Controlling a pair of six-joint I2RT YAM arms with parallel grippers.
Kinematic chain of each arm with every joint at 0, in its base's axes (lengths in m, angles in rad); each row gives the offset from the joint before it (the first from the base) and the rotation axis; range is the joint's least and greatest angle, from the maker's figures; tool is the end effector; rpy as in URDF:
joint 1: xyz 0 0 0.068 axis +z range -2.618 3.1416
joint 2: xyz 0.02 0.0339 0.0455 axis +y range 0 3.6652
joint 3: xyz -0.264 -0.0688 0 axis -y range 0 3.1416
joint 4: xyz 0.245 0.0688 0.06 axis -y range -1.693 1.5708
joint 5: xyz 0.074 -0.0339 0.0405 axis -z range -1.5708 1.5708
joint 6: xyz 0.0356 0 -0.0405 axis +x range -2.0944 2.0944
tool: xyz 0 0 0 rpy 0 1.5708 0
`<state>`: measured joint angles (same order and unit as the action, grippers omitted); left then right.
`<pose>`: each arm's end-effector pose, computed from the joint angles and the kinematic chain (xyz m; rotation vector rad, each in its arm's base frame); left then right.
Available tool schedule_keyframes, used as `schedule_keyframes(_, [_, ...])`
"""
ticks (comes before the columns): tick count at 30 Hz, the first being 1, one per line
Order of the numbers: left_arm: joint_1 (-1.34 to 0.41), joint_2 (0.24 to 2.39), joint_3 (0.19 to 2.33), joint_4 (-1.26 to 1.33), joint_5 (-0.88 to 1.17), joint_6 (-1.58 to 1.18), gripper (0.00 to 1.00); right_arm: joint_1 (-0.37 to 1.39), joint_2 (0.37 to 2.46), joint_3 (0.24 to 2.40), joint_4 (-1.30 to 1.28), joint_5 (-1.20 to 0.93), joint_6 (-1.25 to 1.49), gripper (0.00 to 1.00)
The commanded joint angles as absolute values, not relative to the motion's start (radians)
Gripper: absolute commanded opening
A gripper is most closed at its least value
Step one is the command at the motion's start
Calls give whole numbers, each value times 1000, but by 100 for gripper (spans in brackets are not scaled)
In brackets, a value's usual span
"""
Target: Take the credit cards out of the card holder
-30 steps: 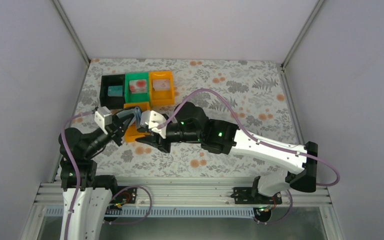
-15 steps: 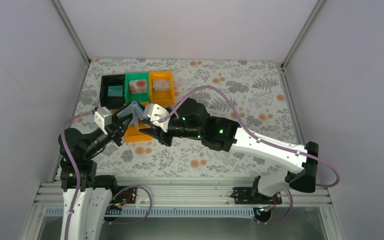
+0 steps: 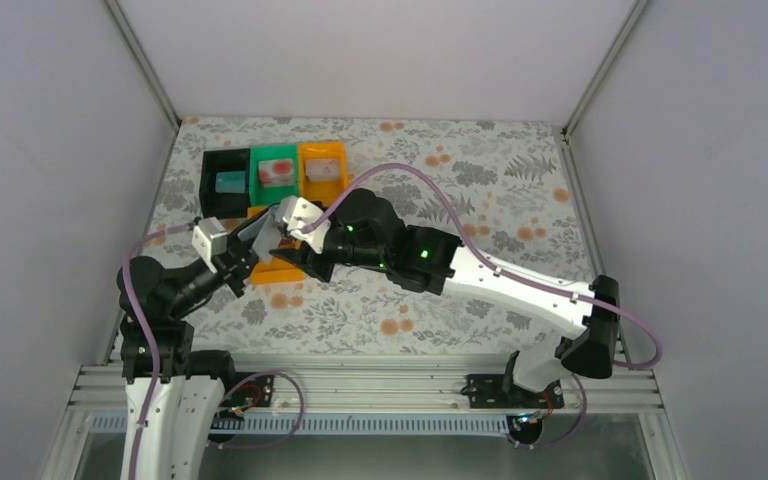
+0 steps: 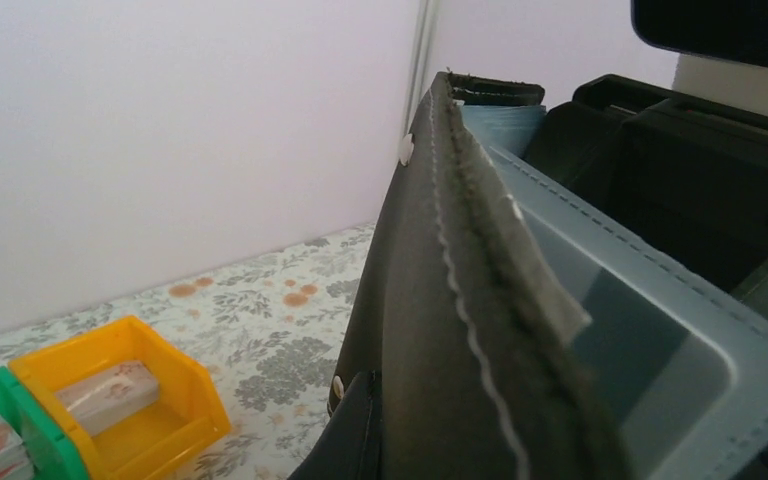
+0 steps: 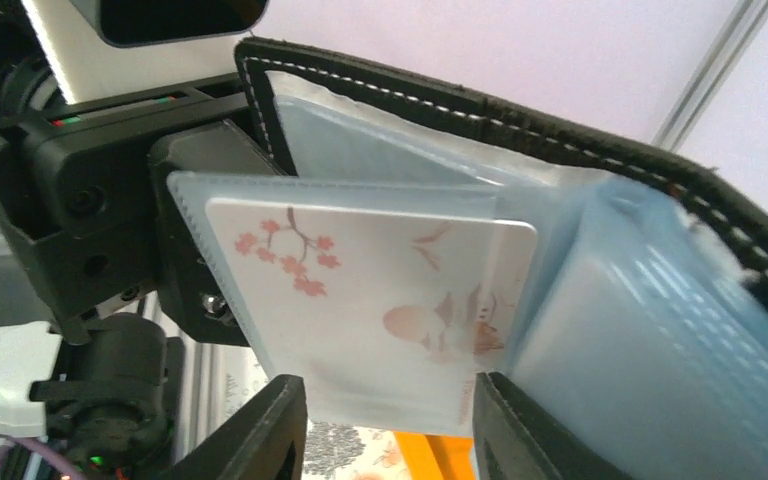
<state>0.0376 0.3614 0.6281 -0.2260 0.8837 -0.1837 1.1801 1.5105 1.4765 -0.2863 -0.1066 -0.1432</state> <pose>0.0911 -0.0241 0.3332 0.5440 1.5038 -0.7858 0.1316 0.3295 0.3942 -1.2702 1.5076 0.7959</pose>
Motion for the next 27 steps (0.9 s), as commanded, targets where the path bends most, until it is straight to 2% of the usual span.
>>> schedule_keyframes(1, [41, 348, 625, -200, 957, -164, 2, 1175, 1504, 1502, -255, -172, -164, 46])
schedule_keyframes(10, [41, 347, 651, -227, 1207, 14, 2, 1173, 1456, 1493, -279, -143, -198, 59])
schedule_keyframes(16, [41, 351, 653, -223, 1223, 29, 2, 1172, 1450, 1498, -295, -155, -218, 64])
schedule_keyframes(23, [41, 357, 667, -209, 1216, -5, 2, 1172, 1437, 1490, -348, -372, -269, 56])
schedule_keyframes(27, [41, 357, 659, -171, 1174, -69, 2, 1169, 1395, 1447, -352, -438, -267, 45])
